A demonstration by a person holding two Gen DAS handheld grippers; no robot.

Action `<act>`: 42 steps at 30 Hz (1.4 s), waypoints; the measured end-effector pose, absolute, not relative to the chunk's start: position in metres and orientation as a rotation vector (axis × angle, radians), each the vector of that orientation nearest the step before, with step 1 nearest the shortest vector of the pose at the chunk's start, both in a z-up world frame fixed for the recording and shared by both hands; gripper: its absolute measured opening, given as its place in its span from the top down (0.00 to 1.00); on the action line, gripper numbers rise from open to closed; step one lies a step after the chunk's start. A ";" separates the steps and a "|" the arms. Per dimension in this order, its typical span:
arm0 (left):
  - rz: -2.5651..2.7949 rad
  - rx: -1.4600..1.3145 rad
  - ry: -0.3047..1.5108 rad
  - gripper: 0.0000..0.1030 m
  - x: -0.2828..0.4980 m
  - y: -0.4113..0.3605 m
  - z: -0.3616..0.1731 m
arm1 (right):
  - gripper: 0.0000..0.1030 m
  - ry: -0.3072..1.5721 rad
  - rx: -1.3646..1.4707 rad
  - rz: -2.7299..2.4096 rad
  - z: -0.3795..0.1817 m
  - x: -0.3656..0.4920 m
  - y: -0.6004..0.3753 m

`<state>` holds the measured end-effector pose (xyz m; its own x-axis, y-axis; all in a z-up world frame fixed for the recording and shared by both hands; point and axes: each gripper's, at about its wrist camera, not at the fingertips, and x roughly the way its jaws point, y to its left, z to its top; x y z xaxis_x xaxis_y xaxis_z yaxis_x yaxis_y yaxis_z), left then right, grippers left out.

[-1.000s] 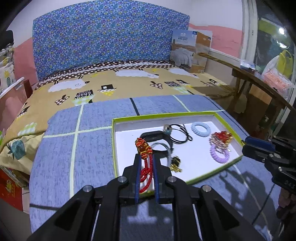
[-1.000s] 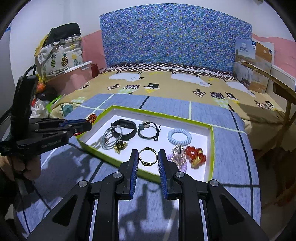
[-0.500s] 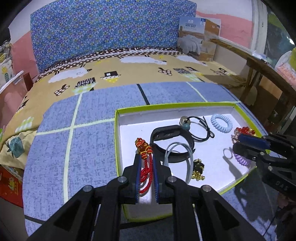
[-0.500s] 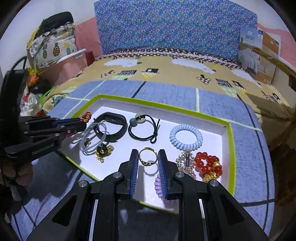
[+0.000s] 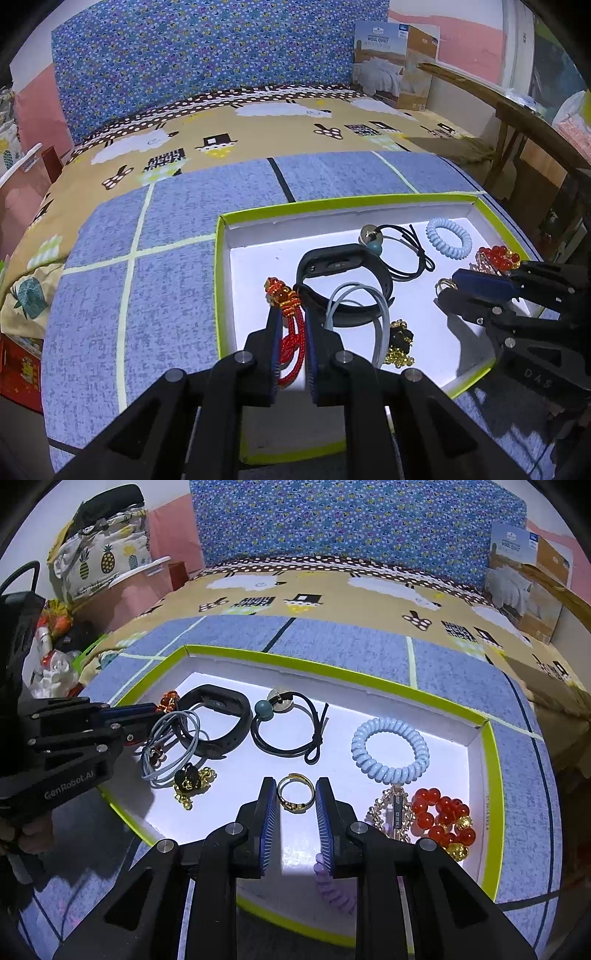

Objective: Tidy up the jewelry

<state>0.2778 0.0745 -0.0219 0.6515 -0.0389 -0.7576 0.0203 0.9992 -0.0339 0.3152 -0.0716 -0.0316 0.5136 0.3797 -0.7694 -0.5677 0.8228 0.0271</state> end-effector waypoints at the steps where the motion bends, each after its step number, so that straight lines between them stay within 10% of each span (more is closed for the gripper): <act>1: -0.035 -0.019 0.862 0.87 0.278 0.074 -0.023 | 0.78 0.860 -0.237 0.576 -0.032 0.315 -0.072; 17: -0.052 -0.045 0.829 0.71 0.263 0.074 -0.016 | 0.70 0.835 -0.239 0.576 -0.024 0.308 -0.074; 42: -0.033 -0.068 0.648 0.70 0.126 0.054 0.025 | 0.70 0.672 -0.144 0.544 0.027 0.170 -0.137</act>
